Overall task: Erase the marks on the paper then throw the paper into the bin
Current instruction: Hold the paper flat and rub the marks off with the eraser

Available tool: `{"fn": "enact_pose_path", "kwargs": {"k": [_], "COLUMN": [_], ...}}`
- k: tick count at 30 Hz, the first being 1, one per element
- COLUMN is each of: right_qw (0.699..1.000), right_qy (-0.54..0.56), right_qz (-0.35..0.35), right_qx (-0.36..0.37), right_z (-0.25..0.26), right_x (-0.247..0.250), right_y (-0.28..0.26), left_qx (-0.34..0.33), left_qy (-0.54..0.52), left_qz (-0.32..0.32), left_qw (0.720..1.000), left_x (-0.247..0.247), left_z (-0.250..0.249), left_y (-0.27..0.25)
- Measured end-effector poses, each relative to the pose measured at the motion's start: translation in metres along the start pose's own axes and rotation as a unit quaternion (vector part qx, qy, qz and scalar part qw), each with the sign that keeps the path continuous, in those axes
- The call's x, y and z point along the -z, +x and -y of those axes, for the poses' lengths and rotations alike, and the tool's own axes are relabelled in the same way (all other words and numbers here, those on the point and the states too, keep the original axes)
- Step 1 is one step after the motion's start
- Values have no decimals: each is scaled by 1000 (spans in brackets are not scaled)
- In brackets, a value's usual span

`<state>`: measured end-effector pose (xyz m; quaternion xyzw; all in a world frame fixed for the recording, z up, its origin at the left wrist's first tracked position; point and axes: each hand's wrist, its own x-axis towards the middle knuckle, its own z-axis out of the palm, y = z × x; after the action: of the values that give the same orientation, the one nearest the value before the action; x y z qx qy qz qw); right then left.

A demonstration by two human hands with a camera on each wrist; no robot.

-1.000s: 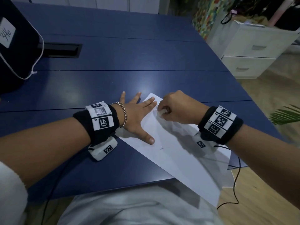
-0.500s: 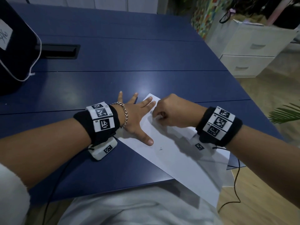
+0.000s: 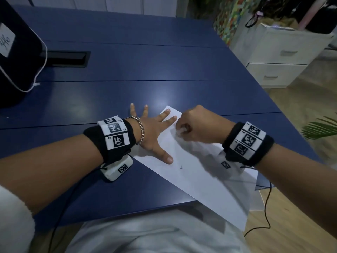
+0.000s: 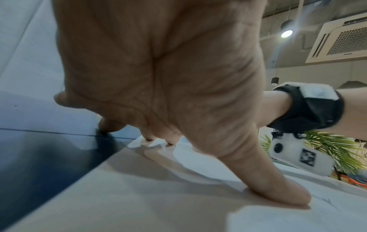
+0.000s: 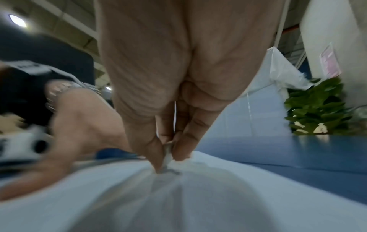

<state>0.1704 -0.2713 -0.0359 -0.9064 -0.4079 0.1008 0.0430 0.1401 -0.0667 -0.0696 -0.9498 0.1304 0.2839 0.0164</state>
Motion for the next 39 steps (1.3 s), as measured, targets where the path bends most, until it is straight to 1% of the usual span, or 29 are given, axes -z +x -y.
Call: {"fn": "enact_pose_path", "kwargs": {"k": [2,3,4,6,7,8,9,11,12,13,15,17,18,20,21,22,25,26,27,29,30,31,33,35,36,38,39], "right_qw": [998,998,998,1000,1000,1000,1000,998,997,997,1000,1000,1000,997,995,995,1000,1000,999,995,993,994,999,1000,999,996,994], "right_qy": [-1,-6,-12,-5,-3,-8,-12,10,13,6,-6,-11,-13,5,12,10,-3,-7,-9,5,13,12,-5,-10,-3,20,26], "right_qz": [46,56,48,5,-9,-9,2,47,61,61,22,2,8,47,63,67,18,14,21,60,75,74,36,5,9,51,68], "right_qx": [40,41,28,-16,-28,-28,-9,42,51,41,-2,-14,6,61,74,67,14,16,35,85,88,74,35,27,37,75,82], "right_z": [11,11,7,-4,-4,1,9,24,24,20,6,4,10,23,25,22,5,7,11,24,26,24,14,13,17,29,30], "right_x": [-7,-7,-4,0,0,-2,-5,-11,-10,-8,-4,-5,-8,-14,-15,-12,-6,-7,-9,-12,-10,-7,-1,-2,-4,-9,-9], "right_y": [-8,-10,-9,-8,-10,-12,-15,-22,-23,-21,-16,-15,-16,-21,-21,-18,-9,-8,-9,-12,-11,-7,4,9,9,3,2], "left_qx": [4,3,3,4,5,5,5,6,6,6,6,7,8,8,7,6,5,5,5,1,-2,-3,-2,2,3,6,6], "left_qy": [5,9,12,13,15,17,19,22,22,21,19,21,23,26,26,25,20,19,19,19,19,18,16,14,13,12,12], "left_qz": [-1,-2,-2,1,1,-1,-2,-2,-2,-1,3,2,1,1,1,2,6,7,8,8,7,6,4,4,4,2,0], "left_qw": [1000,1000,1000,1000,1000,1000,1000,1000,1000,1000,1000,1000,1000,1000,1000,1000,1000,1000,1000,1000,1000,1000,1000,1000,1000,1000,1000], "left_x": [1,1,1,1,1,1,1,2,2,2,2,2,2,2,2,1,1,1,1,1,1,1,1,1,1,1,1], "left_z": [-1,-2,-2,-2,-2,-3,-3,-3,-4,-4,-4,-4,-4,-4,-4,-4,-4,-3,-3,-3,-3,-3,-3,-2,-2,-2,-2], "left_y": [0,0,1,1,0,0,0,-1,-1,-1,-1,-1,-1,-1,-1,-1,-1,-1,-1,-1,-1,0,0,0,-1,-1,-1]}}
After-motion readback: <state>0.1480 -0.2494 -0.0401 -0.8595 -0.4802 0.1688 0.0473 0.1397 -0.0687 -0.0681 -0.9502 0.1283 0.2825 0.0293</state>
